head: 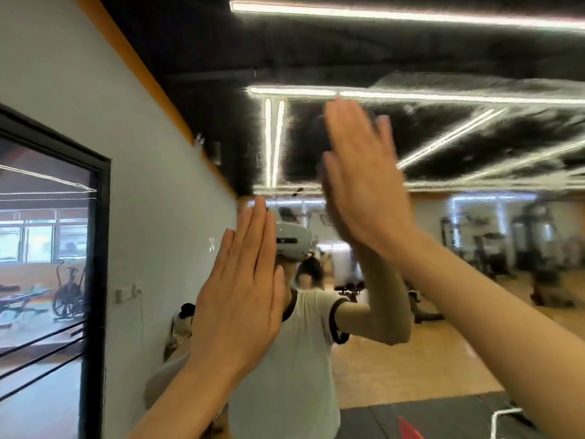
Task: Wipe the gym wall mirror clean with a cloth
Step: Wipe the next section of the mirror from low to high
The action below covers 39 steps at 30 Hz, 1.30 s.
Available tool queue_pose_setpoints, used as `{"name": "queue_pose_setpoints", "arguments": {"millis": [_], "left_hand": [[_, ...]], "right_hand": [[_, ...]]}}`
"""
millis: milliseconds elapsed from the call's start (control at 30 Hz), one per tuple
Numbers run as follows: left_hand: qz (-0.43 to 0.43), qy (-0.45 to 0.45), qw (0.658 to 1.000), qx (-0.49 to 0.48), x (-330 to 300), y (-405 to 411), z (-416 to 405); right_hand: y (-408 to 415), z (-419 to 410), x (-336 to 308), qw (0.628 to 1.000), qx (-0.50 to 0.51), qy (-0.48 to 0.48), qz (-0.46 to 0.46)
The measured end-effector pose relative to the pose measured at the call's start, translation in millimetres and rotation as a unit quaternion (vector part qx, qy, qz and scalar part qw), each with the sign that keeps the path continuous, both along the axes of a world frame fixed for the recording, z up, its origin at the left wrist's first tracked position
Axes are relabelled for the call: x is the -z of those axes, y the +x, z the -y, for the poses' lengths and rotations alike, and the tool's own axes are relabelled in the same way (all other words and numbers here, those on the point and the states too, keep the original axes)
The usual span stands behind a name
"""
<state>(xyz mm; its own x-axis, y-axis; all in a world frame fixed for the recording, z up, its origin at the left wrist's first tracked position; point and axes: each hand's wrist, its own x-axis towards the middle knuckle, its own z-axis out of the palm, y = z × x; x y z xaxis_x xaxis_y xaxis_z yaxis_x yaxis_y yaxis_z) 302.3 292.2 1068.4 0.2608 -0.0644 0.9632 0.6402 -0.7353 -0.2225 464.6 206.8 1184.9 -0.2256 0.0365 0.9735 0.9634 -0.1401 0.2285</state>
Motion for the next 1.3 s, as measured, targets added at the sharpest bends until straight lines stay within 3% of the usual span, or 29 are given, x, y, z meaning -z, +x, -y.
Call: {"name": "queue_pose_setpoints", "arguments": {"millis": [167,233,300,400,500,600,700,800,900,1000,1100,1200,1300], "left_hand": [[-0.002,0.001,1.0,-0.005,2,1,-4],[-0.001,0.003,1.0,-0.002,2,1,-5],[0.002,0.001,1.0,0.005,3,1,-5],[0.008,0.005,1.0,0.027,1,0,-2],[0.001,-0.005,0.999,0.038,0,-4,4],[-0.008,-0.02,0.999,0.031,15,-15,8],[-0.005,-0.027,1.0,0.011,43,-29,3],[0.003,-0.042,0.999,-0.004,63,-36,-5],[0.01,-0.05,0.999,-0.01,67,-33,-8],[0.02,-0.044,0.999,-0.007,66,-31,-8],[0.02,-0.047,0.999,-0.005,67,-31,-8],[0.017,-0.047,0.999,-0.017,66,-31,-7],[0.018,-0.038,0.999,-0.016,66,-31,-7]], "right_hand": [[89,50,33,0.965,0.012,0.095,-0.246],[66,38,36,0.955,0.011,0.121,-0.269],[18,13,37,0.972,-0.009,0.12,-0.204],[-45,-27,49,0.999,-0.013,0.037,-0.032],[-28,-14,52,0.999,-0.008,-0.012,0.052],[42,35,61,0.997,-0.006,-0.007,-0.074],[103,64,85,0.966,0.02,0.077,-0.246],[88,49,81,0.934,0.021,0.122,-0.334],[13,14,70,0.96,-0.018,0.124,-0.249],[-61,-27,82,0.996,-0.024,0.034,-0.077],[-50,-25,86,0.999,-0.003,-0.031,0.044],[14,13,93,0.997,-0.006,-0.04,-0.063],[72,48,108,0.971,0.008,0.052,-0.231]]}}
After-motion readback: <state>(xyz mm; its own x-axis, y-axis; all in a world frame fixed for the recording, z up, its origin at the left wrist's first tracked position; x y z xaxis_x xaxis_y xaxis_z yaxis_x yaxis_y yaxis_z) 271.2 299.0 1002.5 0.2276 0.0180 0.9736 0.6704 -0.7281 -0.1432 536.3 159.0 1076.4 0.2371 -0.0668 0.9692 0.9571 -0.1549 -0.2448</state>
